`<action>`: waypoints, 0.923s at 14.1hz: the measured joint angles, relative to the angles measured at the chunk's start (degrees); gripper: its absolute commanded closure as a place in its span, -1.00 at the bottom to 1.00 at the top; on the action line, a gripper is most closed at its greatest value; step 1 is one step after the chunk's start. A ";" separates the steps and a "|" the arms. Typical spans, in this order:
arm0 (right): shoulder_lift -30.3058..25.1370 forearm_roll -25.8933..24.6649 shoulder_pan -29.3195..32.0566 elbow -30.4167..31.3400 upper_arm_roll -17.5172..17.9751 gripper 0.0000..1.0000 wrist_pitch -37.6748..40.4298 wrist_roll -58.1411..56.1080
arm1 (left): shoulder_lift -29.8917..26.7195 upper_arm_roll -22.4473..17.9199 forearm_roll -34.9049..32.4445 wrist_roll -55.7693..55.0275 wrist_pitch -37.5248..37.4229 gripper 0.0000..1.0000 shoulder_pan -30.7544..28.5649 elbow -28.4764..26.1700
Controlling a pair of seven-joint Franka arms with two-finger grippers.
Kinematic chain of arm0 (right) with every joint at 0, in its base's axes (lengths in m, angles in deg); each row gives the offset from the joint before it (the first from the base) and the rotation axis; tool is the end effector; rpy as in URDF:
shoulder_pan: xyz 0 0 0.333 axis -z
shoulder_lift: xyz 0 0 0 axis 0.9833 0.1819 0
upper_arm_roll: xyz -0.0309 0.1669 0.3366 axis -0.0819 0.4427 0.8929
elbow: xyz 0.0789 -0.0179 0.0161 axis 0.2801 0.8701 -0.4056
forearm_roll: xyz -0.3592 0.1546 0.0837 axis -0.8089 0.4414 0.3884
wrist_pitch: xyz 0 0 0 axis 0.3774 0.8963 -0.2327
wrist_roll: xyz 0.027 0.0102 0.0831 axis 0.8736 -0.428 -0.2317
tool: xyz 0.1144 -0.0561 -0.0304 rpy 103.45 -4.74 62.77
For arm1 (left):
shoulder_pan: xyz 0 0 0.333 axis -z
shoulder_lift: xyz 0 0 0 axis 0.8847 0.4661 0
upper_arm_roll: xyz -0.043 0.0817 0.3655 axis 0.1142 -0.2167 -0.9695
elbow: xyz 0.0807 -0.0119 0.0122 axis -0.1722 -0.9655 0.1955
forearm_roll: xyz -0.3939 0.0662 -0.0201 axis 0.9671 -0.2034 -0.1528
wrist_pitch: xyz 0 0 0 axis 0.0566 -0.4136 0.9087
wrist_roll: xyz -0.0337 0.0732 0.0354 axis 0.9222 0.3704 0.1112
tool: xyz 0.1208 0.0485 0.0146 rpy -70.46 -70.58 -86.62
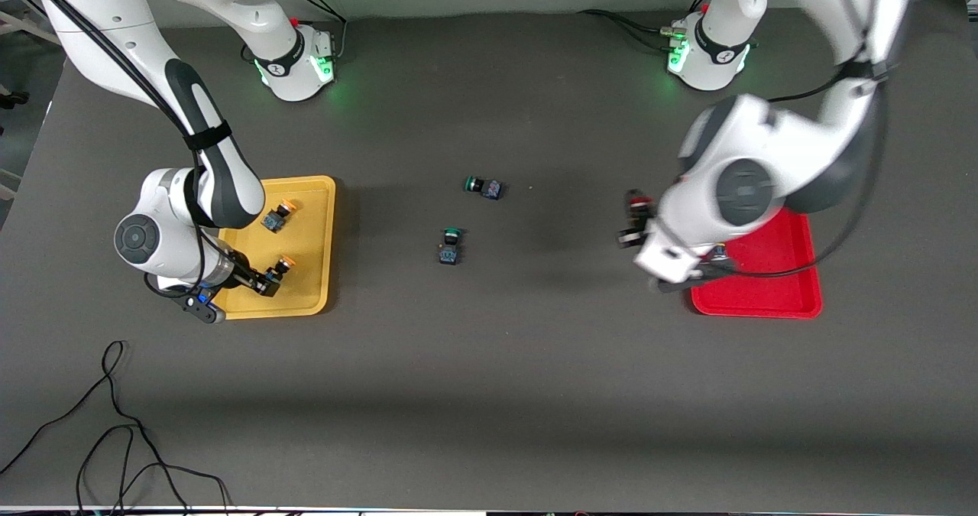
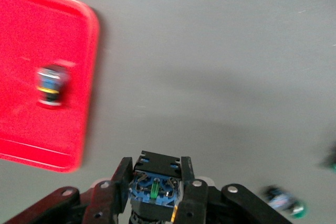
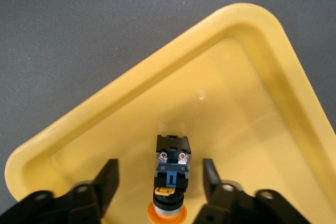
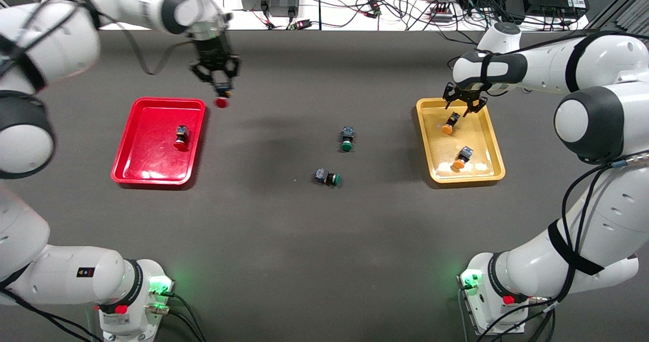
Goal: Place red and yellow buttons in trays
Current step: 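Release the orange button in the yellow tray while the left gripper places the red button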
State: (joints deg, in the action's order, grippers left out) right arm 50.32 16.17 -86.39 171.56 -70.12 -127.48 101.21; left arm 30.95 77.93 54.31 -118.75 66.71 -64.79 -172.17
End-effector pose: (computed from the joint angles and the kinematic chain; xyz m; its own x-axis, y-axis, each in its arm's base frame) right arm 0.6049 0.0147 0.2474 0.8435 -0.5306 -0.0831 -0.5295 -0.8475 0.0370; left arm 0.5906 -0.2160 0.4370 0.9544 0.2008 -0.2209 0.2003 -0.9794 -0.0246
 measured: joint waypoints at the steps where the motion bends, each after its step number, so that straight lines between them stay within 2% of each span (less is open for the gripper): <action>1: -0.08 0.03 -0.03 -0.10 0.00 -1.00 0.00 -0.01 | -2.73 -0.04 0.03 4.88 -0.03 1.00 -3.00 -3.12; 3: -0.98 0.04 -0.07 -0.59 0.00 -1.00 0.81 -0.36 | -6.93 -0.20 -0.48 14.07 0.11 1.00 -9.28 -8.58; 5: -3.61 0.06 -0.11 -1.77 0.00 -1.00 4.65 -1.84 | -8.36 -0.34 -3.64 19.67 3.03 1.00 -14.56 -12.77; 7: -8.24 0.11 -0.13 -3.03 0.01 -1.00 9.51 -4.39 | -8.13 -0.43 -6.02 23.59 11.68 1.00 -18.50 -18.35; 10: -16.84 0.10 -0.11 -4.63 0.00 -1.00 16.08 -7.99 | -5.80 -0.53 -9.79 26.01 29.63 1.00 -23.49 -28.79; 12: -21.84 0.10 0.00 -8.13 -0.06 -1.00 24.52 -10.49 | -2.54 -0.62 -12.97 26.14 38.62 0.98 -26.17 -32.93; 13: -24.06 0.10 0.08 -10.01 -0.16 -1.00 28.62 -12.06 | -0.84 -0.69 -14.21 26.26 40.92 0.35 -27.15 -33.53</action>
State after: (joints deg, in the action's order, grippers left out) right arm 26.26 16.28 -86.31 161.54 -70.27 -98.86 89.15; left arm 30.10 77.24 40.10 -92.49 107.63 -91.94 -205.70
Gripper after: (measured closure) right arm 0.000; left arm 0.581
